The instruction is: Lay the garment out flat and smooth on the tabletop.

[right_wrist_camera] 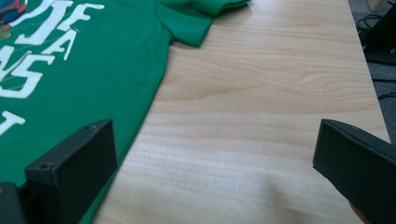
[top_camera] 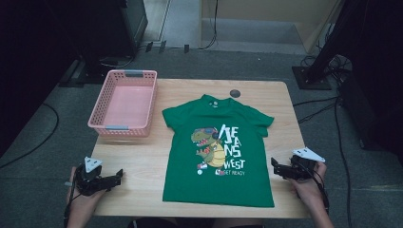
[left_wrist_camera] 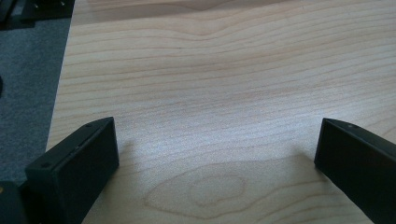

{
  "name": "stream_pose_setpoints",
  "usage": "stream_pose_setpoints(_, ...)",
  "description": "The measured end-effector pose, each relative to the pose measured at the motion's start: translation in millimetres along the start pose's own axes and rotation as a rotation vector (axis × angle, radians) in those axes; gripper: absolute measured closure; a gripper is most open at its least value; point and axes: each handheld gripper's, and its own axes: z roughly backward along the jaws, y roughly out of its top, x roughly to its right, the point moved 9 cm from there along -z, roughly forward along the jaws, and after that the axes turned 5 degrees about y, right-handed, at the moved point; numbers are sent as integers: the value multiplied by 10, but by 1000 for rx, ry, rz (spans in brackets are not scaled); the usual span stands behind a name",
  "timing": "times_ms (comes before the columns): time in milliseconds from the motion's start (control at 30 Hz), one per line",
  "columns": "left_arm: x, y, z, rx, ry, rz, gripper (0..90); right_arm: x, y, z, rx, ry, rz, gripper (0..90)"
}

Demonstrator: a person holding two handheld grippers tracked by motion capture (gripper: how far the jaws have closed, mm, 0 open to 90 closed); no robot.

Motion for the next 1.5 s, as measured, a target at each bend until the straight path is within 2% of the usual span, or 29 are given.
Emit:
stream_pose_setpoints(633,2,0,0,0,1,0,0,218,-281,221,-25,-26,-31,0)
stream_pose_setpoints(967,3,0,0,0,2,1,0,307,-399,351,-27,-22,-30,0)
stream_pose_setpoints(1367,3,-1,0,0,2,1,0,353,-571,527,-23,-19,-42,0)
stream_pose_setpoints(1500,3,-1,0,0,2,1,0,344,-607,567,-21,-16,-30,0)
